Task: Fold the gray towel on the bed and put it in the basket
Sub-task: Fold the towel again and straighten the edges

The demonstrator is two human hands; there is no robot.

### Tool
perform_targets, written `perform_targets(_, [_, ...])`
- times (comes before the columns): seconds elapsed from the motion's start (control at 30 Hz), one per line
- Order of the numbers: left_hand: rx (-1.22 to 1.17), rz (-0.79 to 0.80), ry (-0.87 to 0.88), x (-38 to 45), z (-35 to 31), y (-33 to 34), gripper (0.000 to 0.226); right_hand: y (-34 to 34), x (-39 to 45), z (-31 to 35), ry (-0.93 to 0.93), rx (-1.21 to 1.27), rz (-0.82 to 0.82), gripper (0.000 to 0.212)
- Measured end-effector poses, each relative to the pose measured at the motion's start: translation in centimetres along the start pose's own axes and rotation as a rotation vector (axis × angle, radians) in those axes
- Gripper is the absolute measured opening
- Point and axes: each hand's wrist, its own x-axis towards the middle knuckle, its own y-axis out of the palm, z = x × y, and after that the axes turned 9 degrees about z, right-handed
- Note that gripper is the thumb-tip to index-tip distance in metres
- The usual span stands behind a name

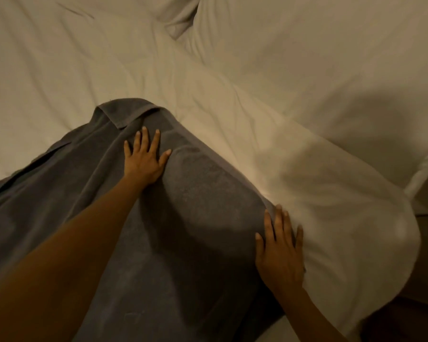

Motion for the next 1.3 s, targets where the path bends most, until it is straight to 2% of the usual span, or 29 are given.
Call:
perform_targets(0.23, [-0.052, 0.043, 0.041, 1.5, 1.2, 0.9, 0.071, 1.8, 0.8, -1.5, -0.016, 0.042, 0.026, 0.058])
perform_targets(0.5, [-0.009, 0.175, 0.018, 1.1, 0.5, -0.9, 0.077, 0.4, -0.7, -1.0, -0.031, 0.077, 0.068, 0.067])
perform_targets(0.73, [-0.101, 0.085, 0.084, -5.5, -2.6, 1.3, 0.073, 0.0, -5.8, -1.9, -0.024, 0.040, 0.051, 0.075])
perform_targets(0.97, [-0.154, 0.087, 0.045, -13.6, -5.0, 5.2, 0.071, -1.5, -6.4, -7.1, 0.143, 0.125, 0.022, 0.057])
perform_targets(1.13, [-0.202, 0.073, 0.015, -17.3, -7.7, 7.2, 0.074, -2.9, -5.7, -9.1, 0.247, 0.163, -0.048, 0.076])
perform_targets(1.2, [-0.196, 0.068, 0.040, -18.7, -8.7, 7.8, 0.072, -3.1, -5.4, -8.9, 0.177, 0.152, -0.043, 0.076])
perform_targets(1.3, [-0.200, 0.094, 0.068, -21.0, -10.4, 8.9, 0.072, -3.9, -5.4, -7.7, -0.119, 0.020, -0.057, 0.073])
